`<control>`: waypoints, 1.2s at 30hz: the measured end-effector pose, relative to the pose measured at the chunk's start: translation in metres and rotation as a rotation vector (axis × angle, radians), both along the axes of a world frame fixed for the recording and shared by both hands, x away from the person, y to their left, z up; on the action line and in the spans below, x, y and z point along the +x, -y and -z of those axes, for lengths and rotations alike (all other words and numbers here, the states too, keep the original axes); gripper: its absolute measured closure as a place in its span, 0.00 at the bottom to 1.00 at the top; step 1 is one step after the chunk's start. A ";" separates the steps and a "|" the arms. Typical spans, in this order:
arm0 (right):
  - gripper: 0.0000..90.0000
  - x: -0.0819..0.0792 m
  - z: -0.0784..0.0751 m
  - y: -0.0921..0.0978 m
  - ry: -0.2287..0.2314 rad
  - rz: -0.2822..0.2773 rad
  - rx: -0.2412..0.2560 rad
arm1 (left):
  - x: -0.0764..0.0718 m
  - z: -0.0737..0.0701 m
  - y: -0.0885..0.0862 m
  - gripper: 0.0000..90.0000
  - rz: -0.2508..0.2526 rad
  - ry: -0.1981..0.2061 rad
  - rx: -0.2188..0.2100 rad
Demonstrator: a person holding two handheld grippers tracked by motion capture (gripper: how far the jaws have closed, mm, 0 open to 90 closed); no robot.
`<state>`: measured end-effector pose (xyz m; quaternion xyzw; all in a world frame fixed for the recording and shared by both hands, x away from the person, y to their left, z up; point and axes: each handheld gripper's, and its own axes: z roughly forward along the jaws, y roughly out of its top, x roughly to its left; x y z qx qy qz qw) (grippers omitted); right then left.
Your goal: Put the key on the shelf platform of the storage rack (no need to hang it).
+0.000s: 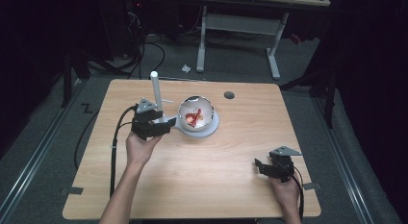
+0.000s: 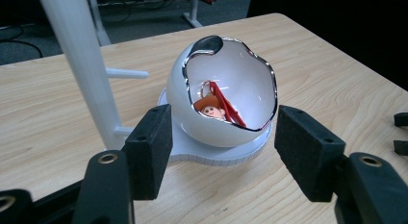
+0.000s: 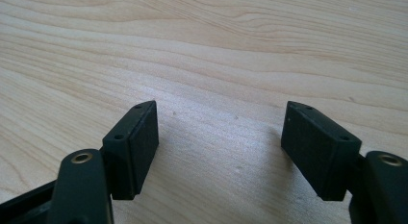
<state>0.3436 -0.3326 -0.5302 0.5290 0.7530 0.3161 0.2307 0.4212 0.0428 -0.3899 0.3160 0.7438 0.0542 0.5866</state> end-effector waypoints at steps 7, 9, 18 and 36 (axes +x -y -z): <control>0.33 0.000 0.000 0.000 0.000 0.000 -0.001 | -0.007 -0.002 -0.010 0.41 -0.014 0.000 -0.012; 0.33 0.000 0.000 0.000 0.000 0.000 -0.001 | -0.009 -0.002 -0.013 0.41 -0.019 0.003 -0.012; 0.33 0.000 0.000 0.000 0.001 -0.001 -0.002 | -0.013 -0.002 -0.028 0.40 -0.046 0.005 -0.014; 0.33 0.000 0.000 0.000 0.003 -0.002 -0.005 | -0.027 0.002 -0.049 0.39 -0.083 0.013 -0.018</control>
